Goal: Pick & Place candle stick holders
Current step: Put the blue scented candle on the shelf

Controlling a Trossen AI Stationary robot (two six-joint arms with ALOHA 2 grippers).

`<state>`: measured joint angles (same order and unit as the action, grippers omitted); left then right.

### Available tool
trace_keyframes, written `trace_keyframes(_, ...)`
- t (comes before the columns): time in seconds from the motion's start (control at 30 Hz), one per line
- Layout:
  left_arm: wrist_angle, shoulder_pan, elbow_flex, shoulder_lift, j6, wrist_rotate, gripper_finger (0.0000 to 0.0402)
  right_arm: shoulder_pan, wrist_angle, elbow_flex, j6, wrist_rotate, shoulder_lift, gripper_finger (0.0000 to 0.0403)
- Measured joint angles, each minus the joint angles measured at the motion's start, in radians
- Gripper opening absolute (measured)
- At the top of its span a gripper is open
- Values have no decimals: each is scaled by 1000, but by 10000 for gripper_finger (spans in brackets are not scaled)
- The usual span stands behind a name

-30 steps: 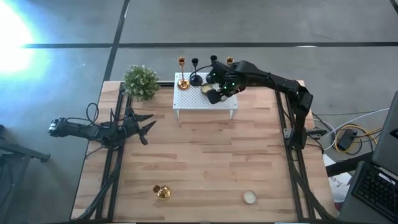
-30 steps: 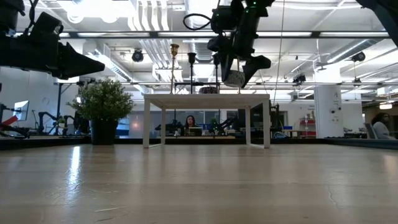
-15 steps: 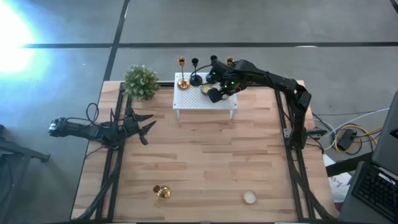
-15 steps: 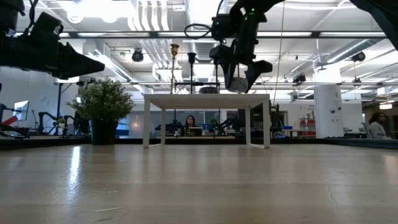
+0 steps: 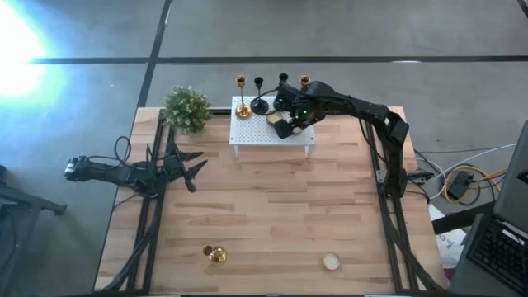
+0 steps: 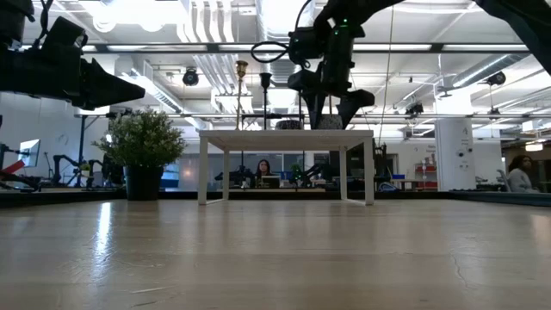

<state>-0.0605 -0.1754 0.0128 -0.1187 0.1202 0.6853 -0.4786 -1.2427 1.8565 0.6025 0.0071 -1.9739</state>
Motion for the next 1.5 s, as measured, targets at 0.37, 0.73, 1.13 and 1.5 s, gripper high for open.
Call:
trace_keyframes(0.37,0,0,0,0,0,0,154,0,0,0,-9,0,0,307)
trace_keyframes(0.73,0,0,0,0,0,0,154,0,4,0,-28,-2,0,313)
trace_keyframes(1.13,0,0,0,0,0,0,154,0,5,0,-31,-4,0,353)
trace_keyframes(1.5,0,0,0,0,0,0,154,3,-12,30,-39,-74,2,366)
